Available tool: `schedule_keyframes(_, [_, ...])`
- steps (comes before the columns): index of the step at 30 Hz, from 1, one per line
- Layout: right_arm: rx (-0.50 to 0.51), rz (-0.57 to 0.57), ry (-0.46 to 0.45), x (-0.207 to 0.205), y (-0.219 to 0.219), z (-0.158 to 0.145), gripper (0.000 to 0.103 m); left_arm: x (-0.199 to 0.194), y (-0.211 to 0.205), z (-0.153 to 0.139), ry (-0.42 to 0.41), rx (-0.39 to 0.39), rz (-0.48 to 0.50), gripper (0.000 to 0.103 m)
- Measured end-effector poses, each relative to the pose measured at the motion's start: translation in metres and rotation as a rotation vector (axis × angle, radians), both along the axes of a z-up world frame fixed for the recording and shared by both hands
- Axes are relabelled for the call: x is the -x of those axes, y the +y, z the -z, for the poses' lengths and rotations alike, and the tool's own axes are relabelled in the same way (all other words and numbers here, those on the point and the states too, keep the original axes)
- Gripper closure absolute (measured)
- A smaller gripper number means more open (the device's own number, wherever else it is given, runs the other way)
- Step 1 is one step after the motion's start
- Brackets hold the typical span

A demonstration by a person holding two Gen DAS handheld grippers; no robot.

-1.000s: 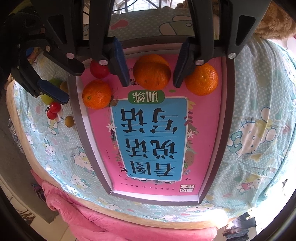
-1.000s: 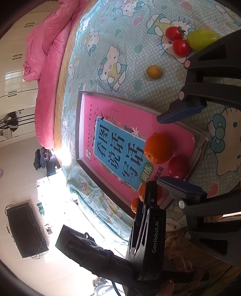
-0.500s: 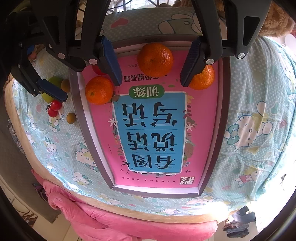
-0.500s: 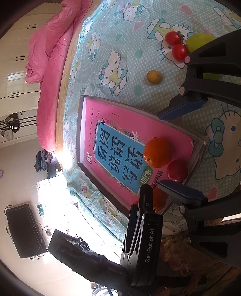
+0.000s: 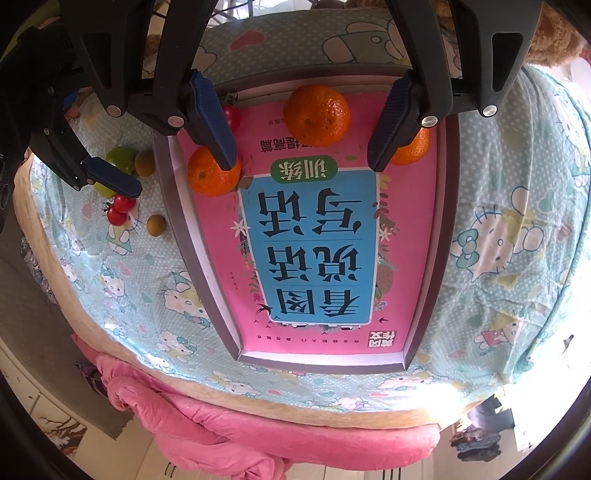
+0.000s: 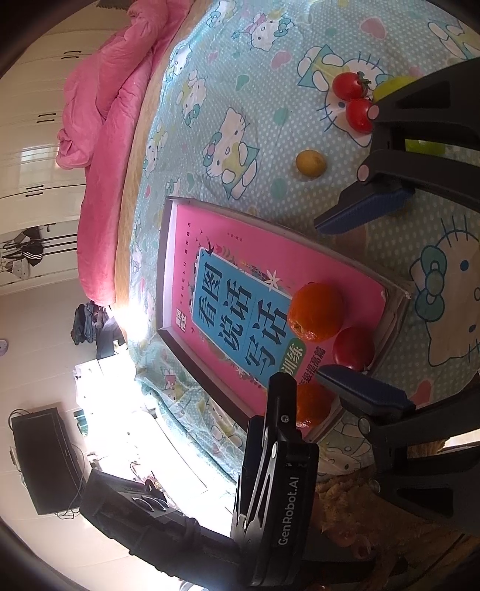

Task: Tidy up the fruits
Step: 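Move both tools away from the book back toward the fruit pile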

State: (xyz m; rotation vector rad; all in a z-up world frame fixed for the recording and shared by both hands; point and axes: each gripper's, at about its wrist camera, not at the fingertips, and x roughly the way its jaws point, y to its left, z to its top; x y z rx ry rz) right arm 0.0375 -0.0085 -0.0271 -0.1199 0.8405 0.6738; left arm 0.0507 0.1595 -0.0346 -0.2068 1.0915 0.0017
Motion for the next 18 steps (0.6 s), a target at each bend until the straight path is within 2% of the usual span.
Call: schedule_keyframes(18, [-0.042,0.109,-0.008,-0.009,-0.031,-0.011,0.025,0.004,-0.015,-0.014,-0.077,0.028,0.033,0.025])
